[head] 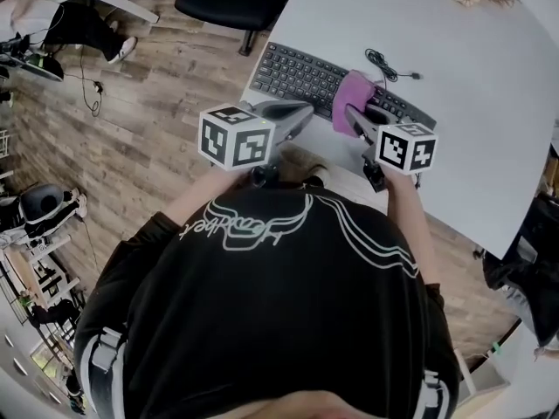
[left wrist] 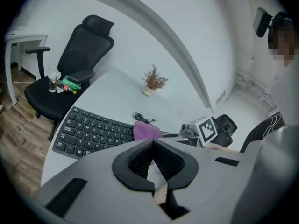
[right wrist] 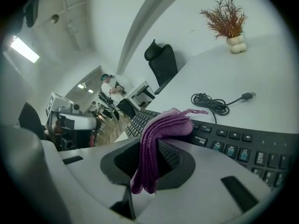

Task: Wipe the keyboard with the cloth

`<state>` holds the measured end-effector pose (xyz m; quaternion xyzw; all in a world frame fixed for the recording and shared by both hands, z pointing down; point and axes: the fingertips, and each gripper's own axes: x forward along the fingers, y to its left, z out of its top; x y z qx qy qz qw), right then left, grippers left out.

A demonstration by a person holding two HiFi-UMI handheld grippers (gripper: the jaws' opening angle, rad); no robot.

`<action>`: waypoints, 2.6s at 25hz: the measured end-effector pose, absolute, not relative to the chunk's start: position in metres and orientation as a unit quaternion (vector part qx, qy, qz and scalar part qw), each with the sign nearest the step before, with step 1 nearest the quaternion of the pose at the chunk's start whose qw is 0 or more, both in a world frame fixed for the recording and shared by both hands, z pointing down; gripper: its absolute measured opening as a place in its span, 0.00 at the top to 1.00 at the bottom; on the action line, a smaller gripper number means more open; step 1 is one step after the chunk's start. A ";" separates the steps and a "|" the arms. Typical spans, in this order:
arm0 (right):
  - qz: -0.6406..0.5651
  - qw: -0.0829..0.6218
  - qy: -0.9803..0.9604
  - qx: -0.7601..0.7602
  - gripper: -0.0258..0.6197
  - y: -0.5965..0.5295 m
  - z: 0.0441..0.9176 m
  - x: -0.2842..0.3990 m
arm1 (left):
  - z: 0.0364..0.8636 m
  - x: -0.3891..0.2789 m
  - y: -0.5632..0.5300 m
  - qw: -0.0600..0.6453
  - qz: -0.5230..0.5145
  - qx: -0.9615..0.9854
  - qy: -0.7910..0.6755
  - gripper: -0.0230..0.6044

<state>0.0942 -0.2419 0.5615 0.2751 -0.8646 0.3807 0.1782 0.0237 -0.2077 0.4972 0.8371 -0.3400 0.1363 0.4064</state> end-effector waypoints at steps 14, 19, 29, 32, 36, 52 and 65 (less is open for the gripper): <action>0.367 0.248 -0.836 0.324 0.88 -0.239 0.580 0.136 | 0.485 0.046 -0.215 0.407 0.117 0.848 -0.319 0.96; 0.375 0.244 -0.825 0.346 0.88 -0.235 0.581 0.161 | 0.483 0.055 -0.216 0.401 0.118 0.853 -0.313 0.96; 0.384 0.241 -0.797 0.399 0.88 -0.219 0.584 0.230 | 0.480 0.075 -0.209 0.394 0.122 0.862 -0.295 0.96; 0.394 0.237 -0.789 0.409 0.89 -0.215 0.585 0.248 | 0.479 0.079 -0.209 0.391 0.122 0.864 -0.293 0.96; 0.394 0.244 -0.775 0.429 0.89 -0.211 0.585 0.270 | 0.477 0.081 -0.210 0.388 0.122 0.866 -0.292 0.95; 0.397 0.211 -0.763 0.465 0.89 -0.204 0.574 0.305 | 0.476 0.081 -0.209 0.385 0.119 0.867 -0.294 0.96; 0.373 0.072 -0.839 0.391 0.89 -0.238 0.488 0.215 | 0.477 0.058 -0.208 0.388 0.115 0.859 -0.314 0.96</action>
